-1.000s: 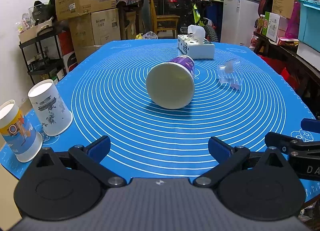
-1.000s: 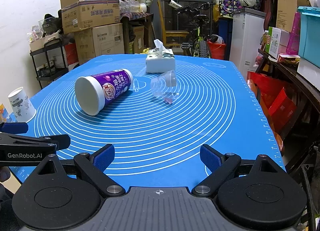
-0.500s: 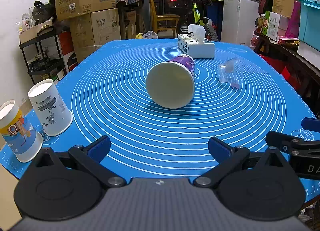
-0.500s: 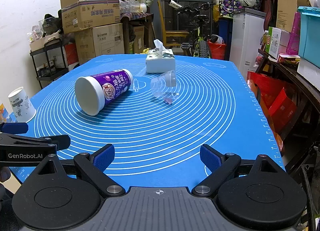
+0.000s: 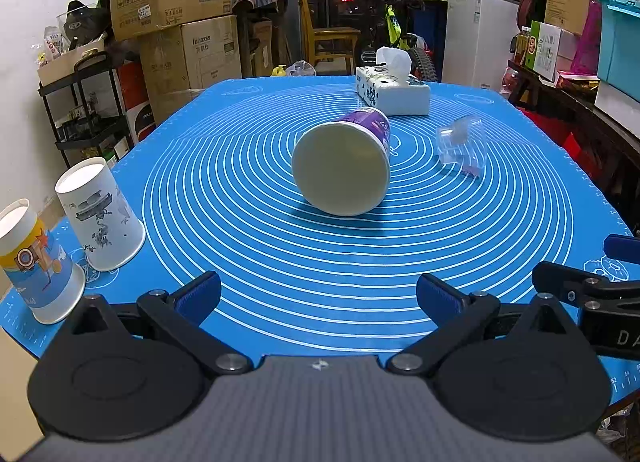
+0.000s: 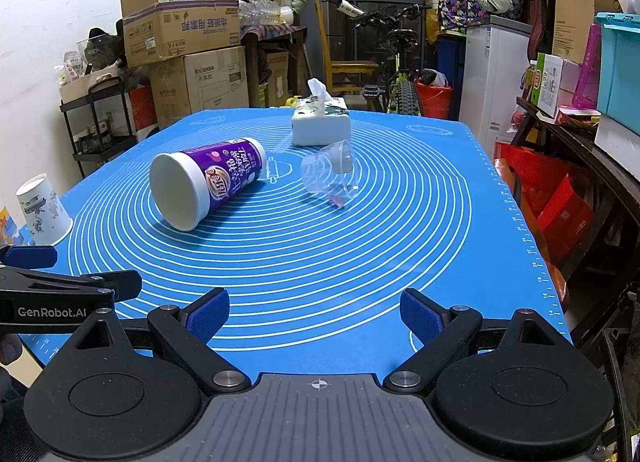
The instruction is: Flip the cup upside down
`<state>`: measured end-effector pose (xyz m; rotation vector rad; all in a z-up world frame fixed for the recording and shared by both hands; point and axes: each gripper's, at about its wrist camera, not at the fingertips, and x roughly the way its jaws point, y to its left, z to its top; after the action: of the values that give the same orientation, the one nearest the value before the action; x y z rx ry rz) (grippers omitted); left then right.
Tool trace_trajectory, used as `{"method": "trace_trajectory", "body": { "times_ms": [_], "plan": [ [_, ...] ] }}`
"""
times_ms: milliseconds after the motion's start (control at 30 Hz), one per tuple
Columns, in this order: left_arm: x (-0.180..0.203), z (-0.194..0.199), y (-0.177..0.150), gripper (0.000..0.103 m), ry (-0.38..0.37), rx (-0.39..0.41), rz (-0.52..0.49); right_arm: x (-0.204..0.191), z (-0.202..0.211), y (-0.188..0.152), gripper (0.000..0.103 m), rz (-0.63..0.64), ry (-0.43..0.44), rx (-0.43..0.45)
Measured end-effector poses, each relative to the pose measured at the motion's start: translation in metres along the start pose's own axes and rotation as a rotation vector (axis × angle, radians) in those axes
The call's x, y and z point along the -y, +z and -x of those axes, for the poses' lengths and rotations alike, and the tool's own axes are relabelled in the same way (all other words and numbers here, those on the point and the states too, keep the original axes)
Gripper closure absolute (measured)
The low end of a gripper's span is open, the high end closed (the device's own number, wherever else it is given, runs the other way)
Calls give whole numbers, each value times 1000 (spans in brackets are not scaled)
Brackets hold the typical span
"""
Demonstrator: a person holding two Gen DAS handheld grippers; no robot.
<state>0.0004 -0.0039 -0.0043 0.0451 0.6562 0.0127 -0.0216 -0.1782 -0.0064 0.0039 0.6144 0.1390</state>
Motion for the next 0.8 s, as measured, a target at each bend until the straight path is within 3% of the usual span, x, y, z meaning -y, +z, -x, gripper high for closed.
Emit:
{"method": "trace_trajectory", "body": {
  "times_ms": [800],
  "plan": [
    [-2,-1,-2,1,-3,-8,3,1,0,1,10,-1,2,1]
  ]
}}
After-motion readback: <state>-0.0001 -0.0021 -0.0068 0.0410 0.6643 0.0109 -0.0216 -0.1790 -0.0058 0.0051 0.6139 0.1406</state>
